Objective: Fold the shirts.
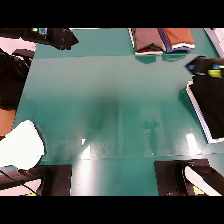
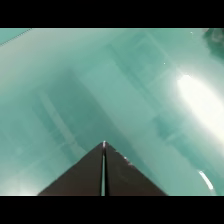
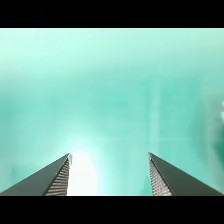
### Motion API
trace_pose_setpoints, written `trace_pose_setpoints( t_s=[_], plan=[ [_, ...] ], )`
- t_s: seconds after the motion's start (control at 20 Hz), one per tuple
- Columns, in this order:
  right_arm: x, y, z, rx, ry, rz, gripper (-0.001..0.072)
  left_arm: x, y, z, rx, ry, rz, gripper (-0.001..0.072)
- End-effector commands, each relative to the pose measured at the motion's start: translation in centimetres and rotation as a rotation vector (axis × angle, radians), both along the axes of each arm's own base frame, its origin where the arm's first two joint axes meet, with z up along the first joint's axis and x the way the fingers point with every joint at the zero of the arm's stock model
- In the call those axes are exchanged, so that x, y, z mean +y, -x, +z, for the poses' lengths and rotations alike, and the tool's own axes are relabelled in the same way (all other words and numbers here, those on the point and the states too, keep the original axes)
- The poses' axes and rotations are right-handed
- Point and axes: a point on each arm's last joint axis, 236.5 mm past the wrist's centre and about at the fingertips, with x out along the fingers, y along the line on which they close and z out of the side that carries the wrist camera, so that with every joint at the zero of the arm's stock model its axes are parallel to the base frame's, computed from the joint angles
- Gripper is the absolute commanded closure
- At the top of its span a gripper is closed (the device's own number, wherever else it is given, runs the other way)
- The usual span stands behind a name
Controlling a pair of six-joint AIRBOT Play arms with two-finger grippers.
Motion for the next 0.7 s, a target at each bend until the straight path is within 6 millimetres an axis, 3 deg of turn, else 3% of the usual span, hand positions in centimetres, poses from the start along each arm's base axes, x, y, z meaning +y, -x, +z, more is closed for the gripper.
trace_pose_setpoints(
  t_s=[0.0, 0.15, 0.35, 0.65],
  plan=[
    [7.6, -0.5, -1.0, 0.016, 0.079, 0.214, 0.0235, 0.0, 0.0, 0.2, -0.005, 0.003, 0.001, 0.0685],
    [11.1, -0.7, -1.1, 0.013, 0.103, 0.305, 0.0663, 0.0, 0.0, 0.2, -0.005, 0.003, 0.001, 0.0685],
    [13.1, -0.7, -0.6, 0.001, 0.101, 0.35, 0.0691, 0.0, 0.0, 0.2, -0.005, 0.003, 0.001, 0.0685],
    [13.2, -0.2, -1.0, 0.024, 0.104, 0.358, 0.0691, 0.0, 0.0, 0.2, -0.005, 0.003, 0.001, 0.0685]
  ],
)
